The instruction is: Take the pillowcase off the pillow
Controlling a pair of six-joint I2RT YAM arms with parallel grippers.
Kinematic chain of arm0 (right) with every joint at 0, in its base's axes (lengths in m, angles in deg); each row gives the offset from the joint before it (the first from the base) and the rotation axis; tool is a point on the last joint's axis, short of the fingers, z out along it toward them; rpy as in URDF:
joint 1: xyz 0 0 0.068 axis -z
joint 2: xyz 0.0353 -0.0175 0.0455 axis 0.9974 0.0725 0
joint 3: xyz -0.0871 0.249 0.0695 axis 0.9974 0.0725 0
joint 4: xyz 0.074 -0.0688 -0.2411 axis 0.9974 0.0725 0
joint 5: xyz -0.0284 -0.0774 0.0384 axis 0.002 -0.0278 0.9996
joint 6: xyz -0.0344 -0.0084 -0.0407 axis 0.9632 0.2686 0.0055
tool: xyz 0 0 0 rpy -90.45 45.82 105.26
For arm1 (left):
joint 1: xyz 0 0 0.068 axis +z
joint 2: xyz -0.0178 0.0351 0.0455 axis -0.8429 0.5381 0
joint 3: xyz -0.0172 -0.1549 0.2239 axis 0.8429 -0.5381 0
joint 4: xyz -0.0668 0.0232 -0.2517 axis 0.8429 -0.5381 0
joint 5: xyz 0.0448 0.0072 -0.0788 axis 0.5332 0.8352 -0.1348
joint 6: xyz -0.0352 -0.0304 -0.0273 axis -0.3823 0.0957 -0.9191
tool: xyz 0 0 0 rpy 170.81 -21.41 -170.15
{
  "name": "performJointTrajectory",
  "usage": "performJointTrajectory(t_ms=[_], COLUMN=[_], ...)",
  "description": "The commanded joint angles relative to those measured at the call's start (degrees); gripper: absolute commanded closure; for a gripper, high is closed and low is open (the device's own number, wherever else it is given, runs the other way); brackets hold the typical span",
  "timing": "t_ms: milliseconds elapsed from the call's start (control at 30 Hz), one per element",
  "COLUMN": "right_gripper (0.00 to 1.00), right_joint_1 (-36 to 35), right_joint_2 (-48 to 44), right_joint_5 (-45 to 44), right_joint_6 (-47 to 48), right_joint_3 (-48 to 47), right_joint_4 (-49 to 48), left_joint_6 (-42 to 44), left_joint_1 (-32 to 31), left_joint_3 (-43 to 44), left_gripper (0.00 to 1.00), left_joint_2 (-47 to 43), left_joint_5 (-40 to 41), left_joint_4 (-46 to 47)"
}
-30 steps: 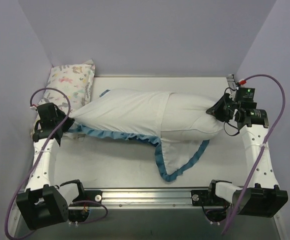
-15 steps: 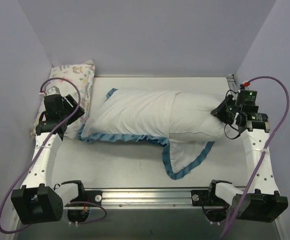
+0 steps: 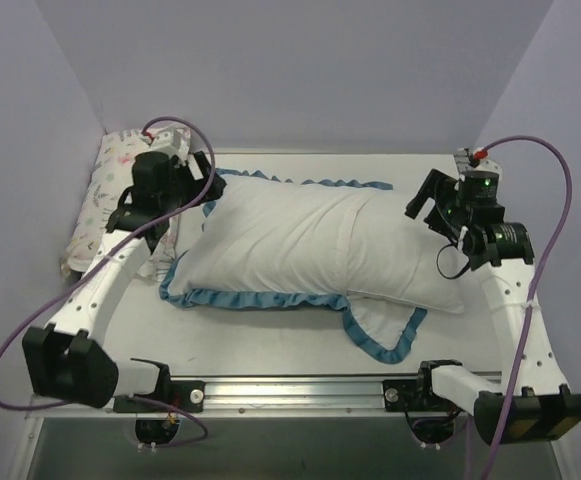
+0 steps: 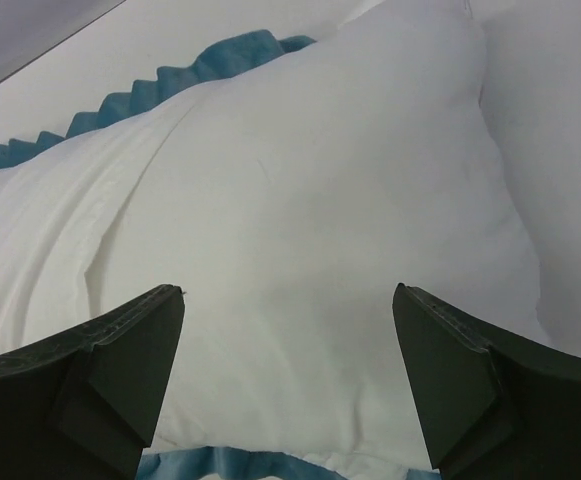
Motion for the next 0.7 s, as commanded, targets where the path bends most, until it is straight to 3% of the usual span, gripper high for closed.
performJointTrajectory(t_ms=[0,233,367,400,433,467,533,667], right_gripper=[0.11,0.08,0.12,0.19,0.62,0.82,1.00,1.00], right_joint_1=[-2.4,-4.1,-4.5,-4.6,-4.5,-4.5,-4.9,-4.9], right_joint_2=[8.7,25.0,26.9,27.0,27.0,26.1,24.1,17.0], right_joint_5=[-2.0,-2.1,0.7,1.4,2.3,3.0,4.4,5.1], right_joint_6=[1.9,2.9,1.7,1.4,1.3,0.4,-0.1,-1.4], right_joint_3=[-5.3,-10.9,-2.3,2.0,4.3,6.5,14.5,25.1], right_joint_4=[-2.9,-3.7,-9.5,-11.1,-12.7,-16.8,-22.5,-37.7], left_joint_6=[1.2,1.4,2.8,3.6,3.9,4.0,4.2,4.4], left_joint_1=[-3.1,-6.7,-6.7,-6.7,-6.7,-6.7,-6.7,-6.3], left_joint_3=[3.2,10.6,15.8,16.8,18.8,19.8,21.1,24.6], left_gripper=[0.03,0.03,0.03,0.03,0.03,0.03,0.03,0.03], left_joint_2=[8.7,20.4,25.7,26.8,27.6,29.2,30.5,33.6], left_joint_5=[-4.3,-1.6,-0.6,-0.6,-0.6,-0.5,-0.5,1.8], left_joint_4=[9.0,10.9,8.4,7.7,6.3,5.1,3.0,-1.9])
